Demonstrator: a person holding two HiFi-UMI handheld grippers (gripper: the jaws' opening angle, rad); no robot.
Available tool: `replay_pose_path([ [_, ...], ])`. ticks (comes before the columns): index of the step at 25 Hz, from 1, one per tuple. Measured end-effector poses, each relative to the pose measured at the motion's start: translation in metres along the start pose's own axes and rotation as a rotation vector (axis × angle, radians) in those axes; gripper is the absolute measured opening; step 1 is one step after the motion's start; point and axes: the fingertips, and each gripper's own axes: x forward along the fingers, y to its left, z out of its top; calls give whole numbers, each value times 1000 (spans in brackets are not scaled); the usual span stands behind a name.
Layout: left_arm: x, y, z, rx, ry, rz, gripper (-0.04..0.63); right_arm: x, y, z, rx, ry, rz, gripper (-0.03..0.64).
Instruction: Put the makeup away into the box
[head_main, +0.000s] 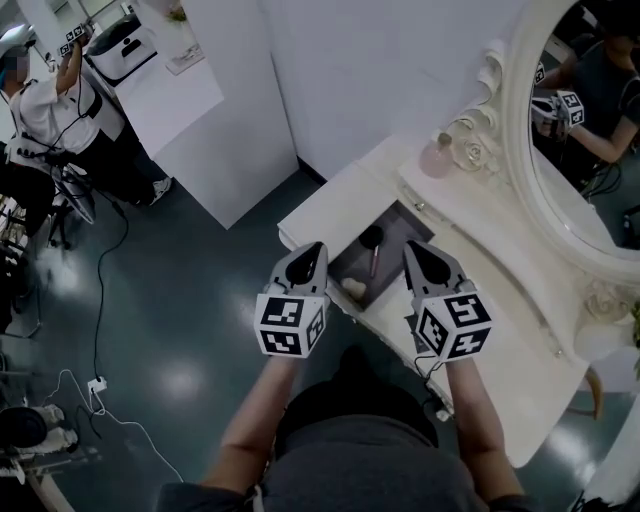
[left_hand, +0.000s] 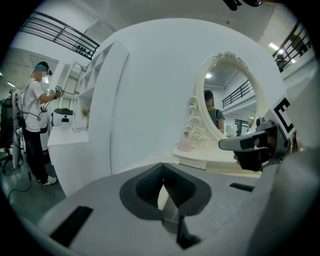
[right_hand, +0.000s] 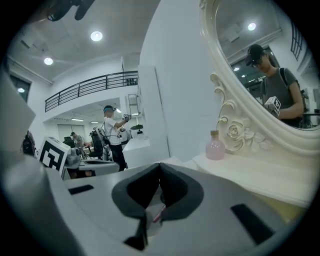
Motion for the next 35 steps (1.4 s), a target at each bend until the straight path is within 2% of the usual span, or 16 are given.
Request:
replay_pose_path([
  [15,5,-16,6,6,-6,-33,5,-53,-50,15,51,-160,-127,3],
  [35,18,-42,11,20,-3,-97,5,-81,-75,1,75,-182,-213,3],
])
